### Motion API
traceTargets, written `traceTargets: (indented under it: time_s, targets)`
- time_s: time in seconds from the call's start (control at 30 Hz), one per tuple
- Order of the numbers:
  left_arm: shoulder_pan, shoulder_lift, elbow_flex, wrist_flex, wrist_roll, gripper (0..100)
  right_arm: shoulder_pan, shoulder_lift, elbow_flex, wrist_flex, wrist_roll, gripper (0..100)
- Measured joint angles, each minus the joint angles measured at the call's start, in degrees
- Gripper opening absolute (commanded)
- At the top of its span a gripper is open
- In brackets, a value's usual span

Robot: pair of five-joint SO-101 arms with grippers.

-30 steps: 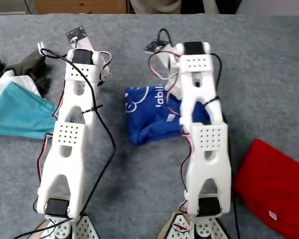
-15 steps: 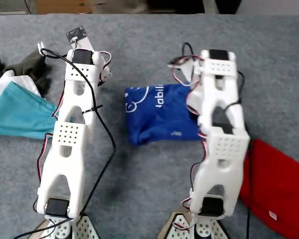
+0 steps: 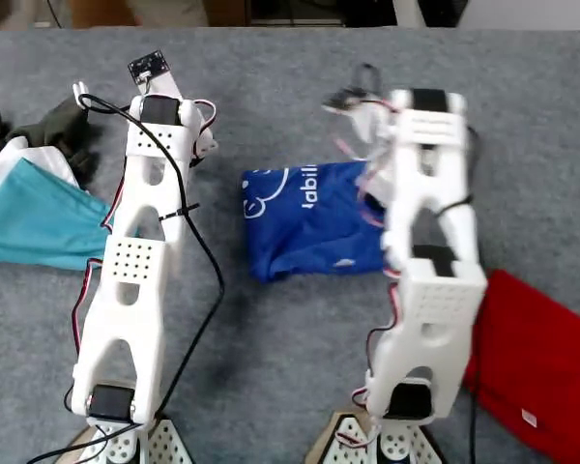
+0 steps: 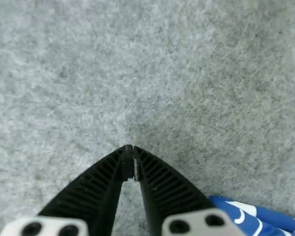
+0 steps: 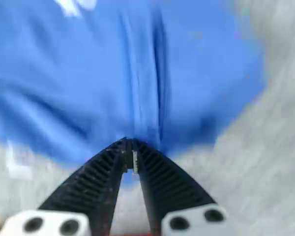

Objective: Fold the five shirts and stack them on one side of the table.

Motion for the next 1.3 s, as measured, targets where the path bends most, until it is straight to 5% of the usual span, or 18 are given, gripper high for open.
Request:
traceTargets:
  time_s: [0.27,0.7,1.3]
  targets:
    - [0.0,0.0,0.0,0.0,0.0,2,-11.1,11.6,-9.1,-6.9,-3.7,0.9]
    - [0.0,0.0,0.0,0.0,0.0,2,-5.2,24.4,-29.2,9.4,-4.2,0.9]
    - [0.0,0.0,0.0,0.0,0.0,2,9.8,4.3,2.5,9.4,-0.7,0.9]
